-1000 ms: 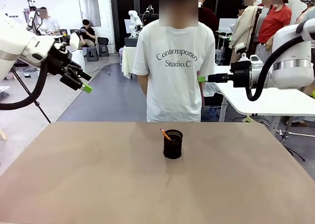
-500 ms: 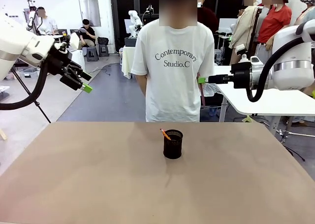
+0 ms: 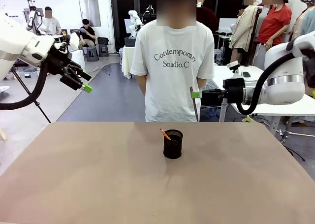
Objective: Place the pens into the pen holder.
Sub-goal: Pick up a writing instrument from the table and place it into the Pen holder.
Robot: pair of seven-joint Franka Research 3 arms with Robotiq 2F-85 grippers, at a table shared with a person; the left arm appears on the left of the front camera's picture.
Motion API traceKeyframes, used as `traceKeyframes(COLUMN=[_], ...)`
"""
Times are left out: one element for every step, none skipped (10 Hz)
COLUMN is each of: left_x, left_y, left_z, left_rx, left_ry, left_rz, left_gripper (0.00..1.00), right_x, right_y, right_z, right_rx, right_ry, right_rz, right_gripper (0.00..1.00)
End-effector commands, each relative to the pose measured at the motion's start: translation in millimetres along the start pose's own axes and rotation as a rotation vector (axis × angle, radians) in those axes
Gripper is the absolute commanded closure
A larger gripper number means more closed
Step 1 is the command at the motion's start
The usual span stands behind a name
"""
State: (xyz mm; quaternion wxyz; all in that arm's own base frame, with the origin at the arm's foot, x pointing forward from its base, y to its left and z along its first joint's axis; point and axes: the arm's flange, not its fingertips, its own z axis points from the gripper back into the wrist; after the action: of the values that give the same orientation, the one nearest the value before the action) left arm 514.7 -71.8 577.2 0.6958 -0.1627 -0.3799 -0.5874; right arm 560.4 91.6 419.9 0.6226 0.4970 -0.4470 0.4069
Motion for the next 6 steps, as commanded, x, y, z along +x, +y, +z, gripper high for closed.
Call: traceKeyframes(left_x=[-0.4,-0.4,-0.4,-0.4,-0.4,-0.4], left_y=[-0.3,-0.3,-0.3,-0.3,-0.3,-0.3], left_z=[2.0,2.0,2.0,2.0,2.0,2.0], left_rx=[0.007,0.007,0.007,0.007,0.007,0.007], left_ry=[0.002,0.002,0.002,0.002,0.002,0.002], left_rz=[0.001,0.001,0.001,0.001,0.001,0.001], left_gripper=[0.0,0.0,0.0,0.0,0.0,0.0], right_x=[-18.4,-29.0,-35.9,-40.6,-46.1,-51.4], right_y=[1.9,-1.1,-7.5,-12.8,-17.6,-21.1], right_z=[-13.4,-21.1,-32.2,-41.4,-49.5,-57.8], right_rx=[0.037,0.047,0.053,0.049,0.054,0.069], right_ry=[0.027,0.017,-0.004,-0.01,-0.01,-0.004], right_rz=[0.099,0.094,0.103,0.116,0.107,0.101], right_gripper=[1.0,1.0,1.0,1.0,1.0,1.0])
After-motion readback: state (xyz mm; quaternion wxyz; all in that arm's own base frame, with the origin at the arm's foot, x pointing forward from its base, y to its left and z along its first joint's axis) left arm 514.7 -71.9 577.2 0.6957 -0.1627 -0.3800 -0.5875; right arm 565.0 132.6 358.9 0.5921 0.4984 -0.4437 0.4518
